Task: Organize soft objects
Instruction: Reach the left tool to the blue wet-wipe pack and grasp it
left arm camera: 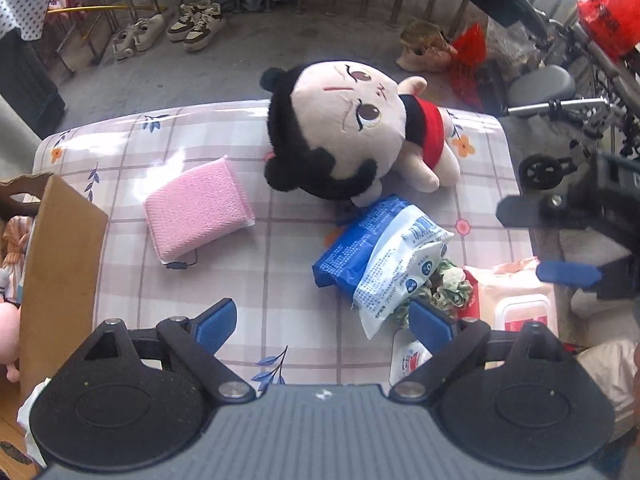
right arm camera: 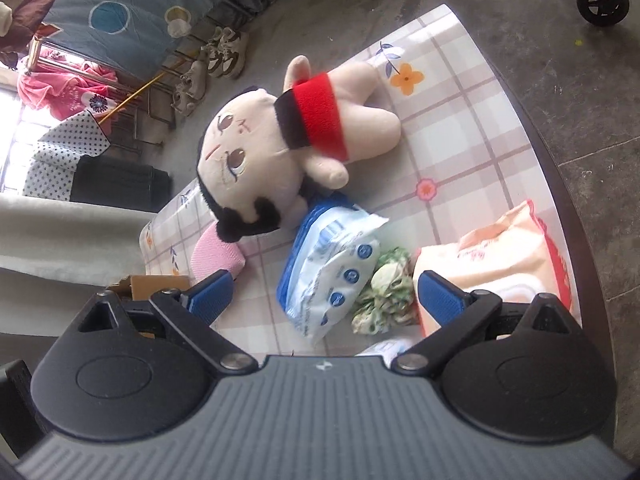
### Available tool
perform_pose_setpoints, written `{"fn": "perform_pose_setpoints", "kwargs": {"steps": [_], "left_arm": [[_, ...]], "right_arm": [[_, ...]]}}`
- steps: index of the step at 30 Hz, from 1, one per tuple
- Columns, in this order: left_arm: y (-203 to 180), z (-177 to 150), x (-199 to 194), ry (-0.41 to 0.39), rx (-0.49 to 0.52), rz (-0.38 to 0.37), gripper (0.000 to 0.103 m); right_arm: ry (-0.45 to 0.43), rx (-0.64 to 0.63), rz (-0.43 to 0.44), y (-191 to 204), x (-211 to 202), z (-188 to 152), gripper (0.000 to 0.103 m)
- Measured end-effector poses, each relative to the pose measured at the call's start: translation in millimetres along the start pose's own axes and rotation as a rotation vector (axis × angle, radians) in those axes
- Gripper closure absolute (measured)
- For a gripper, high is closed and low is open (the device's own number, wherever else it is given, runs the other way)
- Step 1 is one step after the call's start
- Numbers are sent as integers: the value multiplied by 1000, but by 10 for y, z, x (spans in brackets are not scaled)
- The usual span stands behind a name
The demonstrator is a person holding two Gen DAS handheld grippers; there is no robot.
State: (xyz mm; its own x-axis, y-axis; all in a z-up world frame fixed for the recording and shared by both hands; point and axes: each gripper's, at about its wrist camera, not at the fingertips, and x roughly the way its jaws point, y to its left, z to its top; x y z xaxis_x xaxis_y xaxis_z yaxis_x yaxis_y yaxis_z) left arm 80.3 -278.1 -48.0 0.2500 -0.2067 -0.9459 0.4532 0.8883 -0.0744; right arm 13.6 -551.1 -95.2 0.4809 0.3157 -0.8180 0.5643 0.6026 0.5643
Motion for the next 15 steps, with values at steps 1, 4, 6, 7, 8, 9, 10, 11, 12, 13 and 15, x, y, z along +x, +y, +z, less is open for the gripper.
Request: {"fn": "perform_pose_setpoints", "kwargs": {"steps": [1, 4, 6, 7, 8, 9, 10, 11, 12, 13, 15], "left_arm": [[-89, 9, 96, 12, 20, 13, 10], [-255, 22, 323, 21, 69, 36, 10], [-328, 41, 433, 25, 97, 56, 10], [-349, 51, 476, 25, 102, 59, 11], [-355, 65, 510, 26, 104, 61, 11], [-360, 72, 547, 25, 102, 58, 11], [-359, 91, 586, 24, 96, 50, 11], [-351, 109, 614, 24, 86, 41, 13], [-340, 122, 647, 24, 73, 26, 13], [-325, 137, 677, 25, 58, 10, 13], [-285, 173, 731, 19, 14, -41, 13]], "right_arm": [[11, -14, -2, 12, 103, 80, 4], [43, -77, -21, 41, 403, 274, 4], [83, -84, -18, 46, 626, 389, 4], [108, -83, -2, 38, 723, 437, 5], [126, -77, -1, 29, 812, 476, 4], [148, -79, -6, 33, 899, 510, 4], [171, -85, -9, 28, 990, 543, 4], [189, -81, -16, 19, 1065, 564, 4], [206, -74, -23, 8, 1132, 584, 4], [228, -73, -18, 0, 1194, 597, 4], [265, -50, -4, -23, 1283, 615, 4]]}}
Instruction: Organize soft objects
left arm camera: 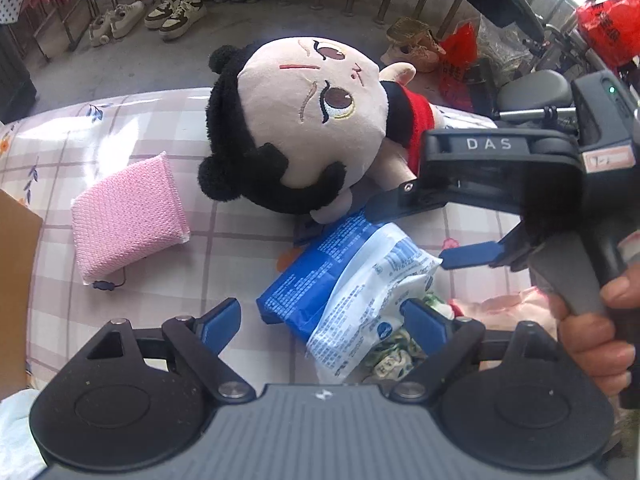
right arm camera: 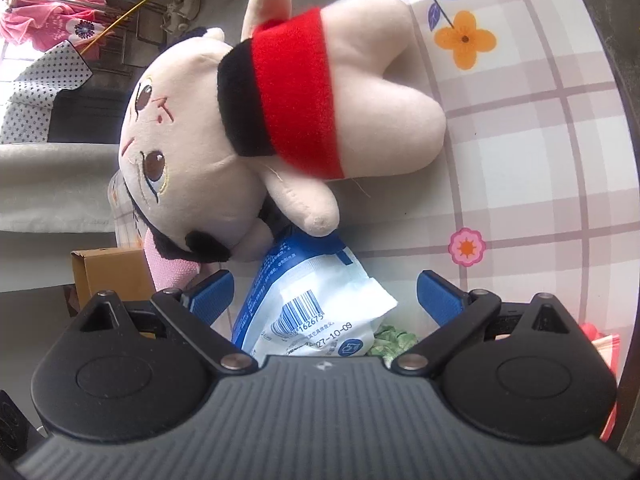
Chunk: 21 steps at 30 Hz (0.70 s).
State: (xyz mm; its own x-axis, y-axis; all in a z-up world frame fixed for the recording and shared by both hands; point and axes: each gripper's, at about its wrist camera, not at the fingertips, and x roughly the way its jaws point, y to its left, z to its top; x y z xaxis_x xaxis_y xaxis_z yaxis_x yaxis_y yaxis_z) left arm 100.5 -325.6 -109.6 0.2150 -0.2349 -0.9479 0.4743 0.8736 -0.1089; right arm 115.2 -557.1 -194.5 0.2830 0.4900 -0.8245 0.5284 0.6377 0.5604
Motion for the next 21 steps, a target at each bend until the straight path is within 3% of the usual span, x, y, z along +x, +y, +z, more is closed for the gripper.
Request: {"fn": "perform_pose_setpoints", "kwargs": {"steps": [4, 11, 21], "left_arm": [[58, 62, 125, 4, -55, -77, 13], [102, 85, 273, 25, -67, -105, 13], [261, 100, 311, 37, -69, -83, 9]], "right_arm": [[36, 51, 88, -5, 30, 14, 4], [46, 122, 215, 71, -76, -39, 4], [63, 229, 336, 131, -72, -81, 3]]}}
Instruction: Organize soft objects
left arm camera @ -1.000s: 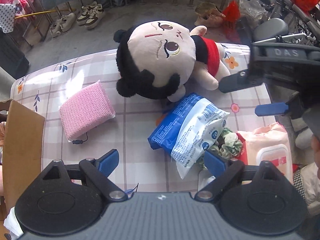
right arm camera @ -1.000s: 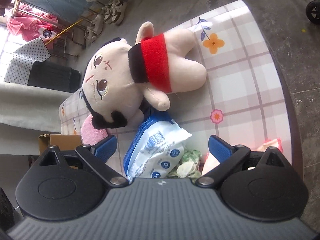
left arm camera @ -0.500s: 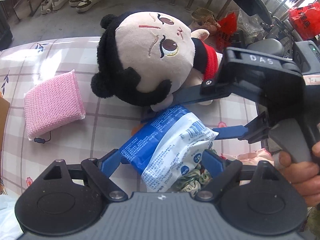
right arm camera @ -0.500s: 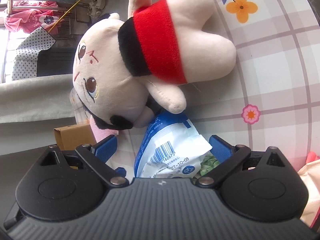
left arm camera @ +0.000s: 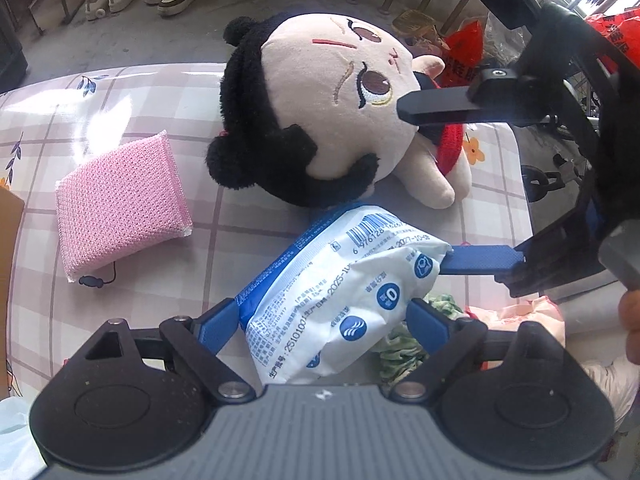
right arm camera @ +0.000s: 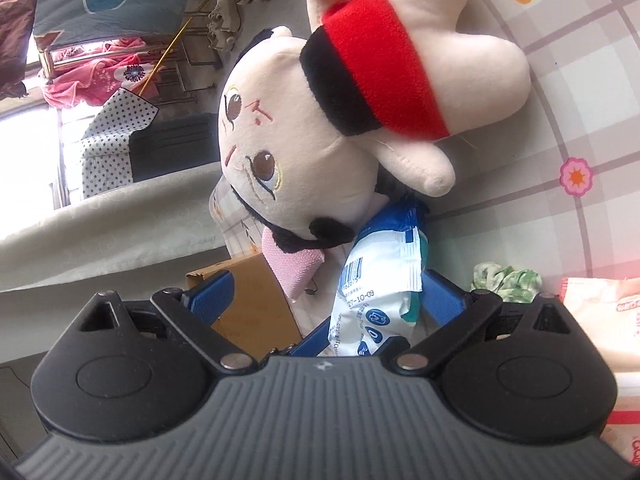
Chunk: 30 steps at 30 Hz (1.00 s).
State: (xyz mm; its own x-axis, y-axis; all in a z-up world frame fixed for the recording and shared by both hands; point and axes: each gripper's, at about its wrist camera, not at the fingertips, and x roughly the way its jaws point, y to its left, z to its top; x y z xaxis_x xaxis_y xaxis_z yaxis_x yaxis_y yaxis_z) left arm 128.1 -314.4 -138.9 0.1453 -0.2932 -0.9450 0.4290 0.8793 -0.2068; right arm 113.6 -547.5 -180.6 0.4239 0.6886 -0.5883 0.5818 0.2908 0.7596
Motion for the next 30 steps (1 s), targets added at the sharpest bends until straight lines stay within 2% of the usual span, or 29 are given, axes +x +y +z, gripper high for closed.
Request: {"fn": "perform_pose_setpoints", "kwargs": {"steps": [4, 9, 12, 14, 17, 23, 27, 29, 30], "left_arm": [[85, 11, 18, 13, -25, -10, 7], [75, -23, 9, 22, -14, 11, 7], [19, -44, 29, 25, 30, 57, 14], [-5, -53, 51, 33, 64, 92, 28], [46, -52, 24, 26, 67, 124, 37], [344, -17, -49, 71, -100, 19, 41], [636, -84, -45, 158, -295, -153, 40], [752, -126, 13, 198, -370, -185, 38], [798, -135, 34, 206, -396, -177, 36]], "right_arm": [[11, 90, 66, -85, 59, -20, 3], [8, 160, 125, -139, 154, -90, 3], [12, 188, 155, -159, 190, -109, 3], [12, 192, 163, -157, 206, -112, 3], [13, 199, 175, -161, 207, -102, 4], [-5, 204, 186, -223, 18, -105, 4], [-28, 232, 186, -324, -91, -123, 3], [-36, 243, 183, -369, -108, -129, 3], [-40, 245, 181, -391, -121, -129, 3]]}}
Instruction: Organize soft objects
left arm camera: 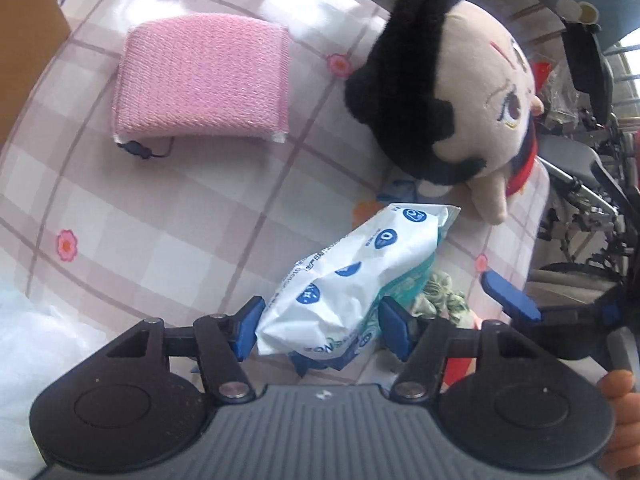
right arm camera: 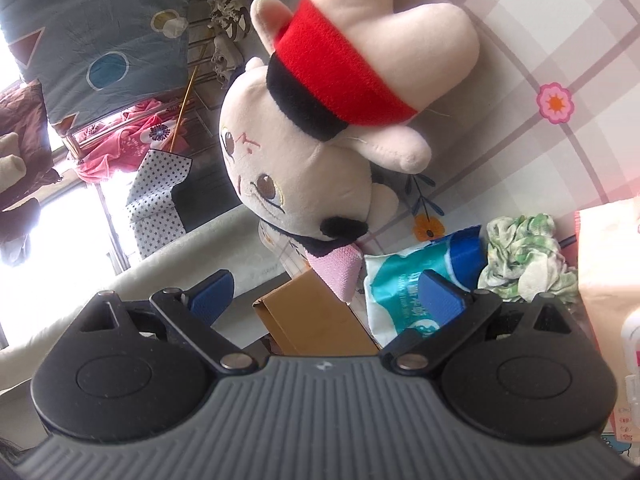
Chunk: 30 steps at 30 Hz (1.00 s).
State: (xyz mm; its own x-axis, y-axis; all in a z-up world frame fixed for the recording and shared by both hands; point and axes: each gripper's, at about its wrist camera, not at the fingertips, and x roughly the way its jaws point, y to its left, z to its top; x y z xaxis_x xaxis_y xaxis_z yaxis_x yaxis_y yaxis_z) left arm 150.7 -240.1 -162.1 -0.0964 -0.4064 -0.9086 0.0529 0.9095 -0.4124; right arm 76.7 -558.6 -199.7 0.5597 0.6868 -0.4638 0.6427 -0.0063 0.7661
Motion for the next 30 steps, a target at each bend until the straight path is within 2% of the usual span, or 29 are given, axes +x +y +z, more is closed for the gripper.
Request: {"fn": "perform_pose_setpoints", "kwargs": {"steps": [4, 8, 11, 15, 20, 24, 27, 30], "left_arm": [[53, 47, -58, -57, -24, 96, 25], [-23, 48, -185, -138, -1, 129, 15], [-207, -15, -266, -199, 102, 176, 13], [-525, -71, -270, -238, 305, 282, 9], [-821, -217, -184, -270, 508, 353, 9], [-981, -294, -155, -286, 592, 353, 13], [-1029, -351, -244, -326, 575, 327, 13], [-1037, -384, -360, -365, 540, 249, 13]], "right_arm": [[-19, -54, -38, 15, -76, -6, 3], [-37, -203, -154, 129, -184, -25, 3], [-18, -345, -264, 253, -247, -40, 3], [19, -567, -445, 449, -263, -116, 4], [33, -702, -552, 539, -319, -182, 4], [12, -737, -577, 541, -388, -189, 4], [-3, -703, -555, 500, -422, -154, 4], [-20, -649, -518, 432, -458, -99, 4]]}}
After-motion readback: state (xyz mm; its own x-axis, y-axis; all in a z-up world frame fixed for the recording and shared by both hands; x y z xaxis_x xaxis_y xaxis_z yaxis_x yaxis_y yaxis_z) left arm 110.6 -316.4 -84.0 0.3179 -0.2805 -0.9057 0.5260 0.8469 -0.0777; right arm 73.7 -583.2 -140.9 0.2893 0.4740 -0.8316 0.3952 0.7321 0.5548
